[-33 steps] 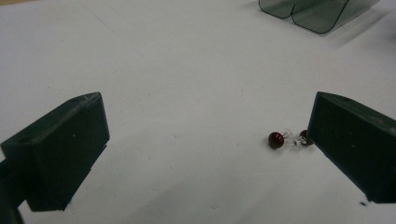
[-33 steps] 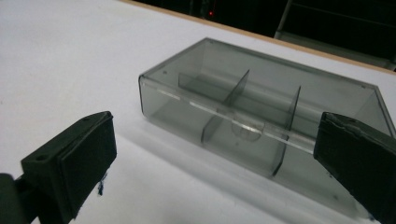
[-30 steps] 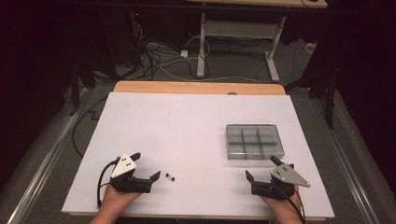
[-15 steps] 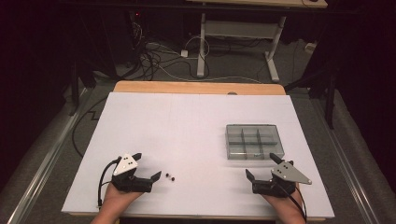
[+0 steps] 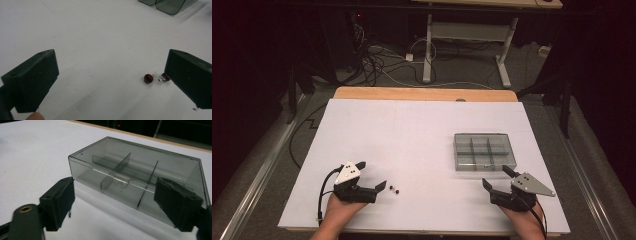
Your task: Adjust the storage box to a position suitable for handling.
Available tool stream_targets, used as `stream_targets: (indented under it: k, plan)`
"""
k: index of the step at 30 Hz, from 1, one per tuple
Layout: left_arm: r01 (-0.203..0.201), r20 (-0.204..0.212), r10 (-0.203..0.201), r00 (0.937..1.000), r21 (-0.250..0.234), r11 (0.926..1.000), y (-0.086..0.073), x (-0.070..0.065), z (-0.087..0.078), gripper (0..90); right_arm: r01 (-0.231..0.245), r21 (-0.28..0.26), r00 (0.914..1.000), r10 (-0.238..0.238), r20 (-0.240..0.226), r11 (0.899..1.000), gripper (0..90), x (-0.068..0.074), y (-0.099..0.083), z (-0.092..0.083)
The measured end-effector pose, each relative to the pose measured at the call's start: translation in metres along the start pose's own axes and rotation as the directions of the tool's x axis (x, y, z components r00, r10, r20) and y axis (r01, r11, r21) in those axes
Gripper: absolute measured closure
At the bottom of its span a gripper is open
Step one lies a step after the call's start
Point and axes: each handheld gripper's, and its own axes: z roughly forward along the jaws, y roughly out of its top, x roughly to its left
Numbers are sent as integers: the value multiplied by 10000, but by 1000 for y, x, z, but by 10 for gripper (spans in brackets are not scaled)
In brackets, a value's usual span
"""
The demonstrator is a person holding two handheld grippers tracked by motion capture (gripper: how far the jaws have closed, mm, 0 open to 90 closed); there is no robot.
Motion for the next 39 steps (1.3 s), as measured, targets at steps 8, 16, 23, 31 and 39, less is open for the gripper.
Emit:
stream_targets:
  k: [8, 16, 23, 31, 39]
  plan:
    - [-127, -75, 127, 9999, 77, 9999, 0, -2, 1, 0, -175, 12, 9998, 175, -73, 9998, 440, -3, -1, -2]
    - [-622, -29, 622, 9981, -35, 9981, -1, -6, 0, 0, -118, 246, 9999, 121, -106, 9996, 747, 2, 0, 2]
    - [-585, 320, 596, 9977, -333, 9977, -3, -5, -3, 9, -88, 501, 9999, 91, -46, 9987, 900, 5, 4, 4]
    - [-572, 364, 583, 9976, -310, 9979, -3, -5, -3, 9, -87, 577, 9998, 98, -189, 9983, 900, -1, 3, 7]
    - [-526, 376, 536, 9979, -271, 9983, -3, -4, -2, 13, -70, 510, 9999, 66, 88, 9987, 900, -9, 3, 1]
